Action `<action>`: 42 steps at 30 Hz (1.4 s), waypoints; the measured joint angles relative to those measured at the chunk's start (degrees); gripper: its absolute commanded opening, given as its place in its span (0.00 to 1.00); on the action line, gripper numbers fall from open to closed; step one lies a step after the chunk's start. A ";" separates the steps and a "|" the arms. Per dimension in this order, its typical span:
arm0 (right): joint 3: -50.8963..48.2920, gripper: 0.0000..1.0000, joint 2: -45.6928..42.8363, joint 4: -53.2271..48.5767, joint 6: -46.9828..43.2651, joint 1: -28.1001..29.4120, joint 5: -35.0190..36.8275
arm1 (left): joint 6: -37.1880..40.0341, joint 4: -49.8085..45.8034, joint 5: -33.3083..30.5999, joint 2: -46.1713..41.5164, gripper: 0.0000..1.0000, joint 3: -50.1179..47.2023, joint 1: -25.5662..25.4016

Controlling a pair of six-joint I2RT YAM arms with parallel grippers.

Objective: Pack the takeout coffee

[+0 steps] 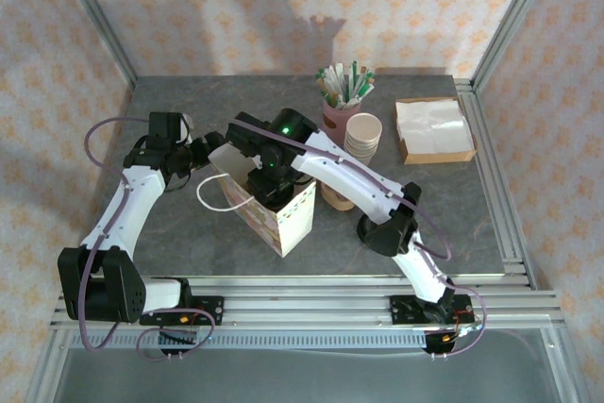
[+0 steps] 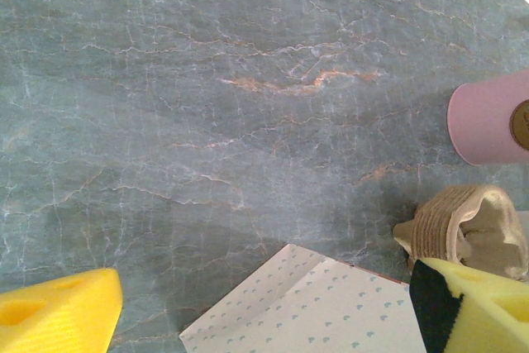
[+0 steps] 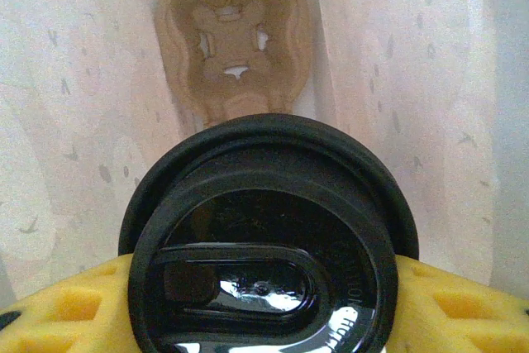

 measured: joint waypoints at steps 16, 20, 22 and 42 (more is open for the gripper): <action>-2.89 0.58 0.20 -0.02 -0.22 0.00 -0.70 | 0.00 0.00 0.00 0.00 0.92 -0.02 0.00; -3.63 0.58 0.22 -0.02 -0.26 0.00 -0.90 | 0.00 0.00 0.00 0.00 0.92 -0.02 0.00; -4.00 0.58 0.22 -0.02 -0.39 0.00 -1.09 | 0.00 0.00 0.00 0.00 0.92 0.00 0.00; -9.81 0.58 0.22 1.36 -0.39 0.00 -2.14 | 0.00 0.00 0.00 0.00 0.92 -0.02 0.00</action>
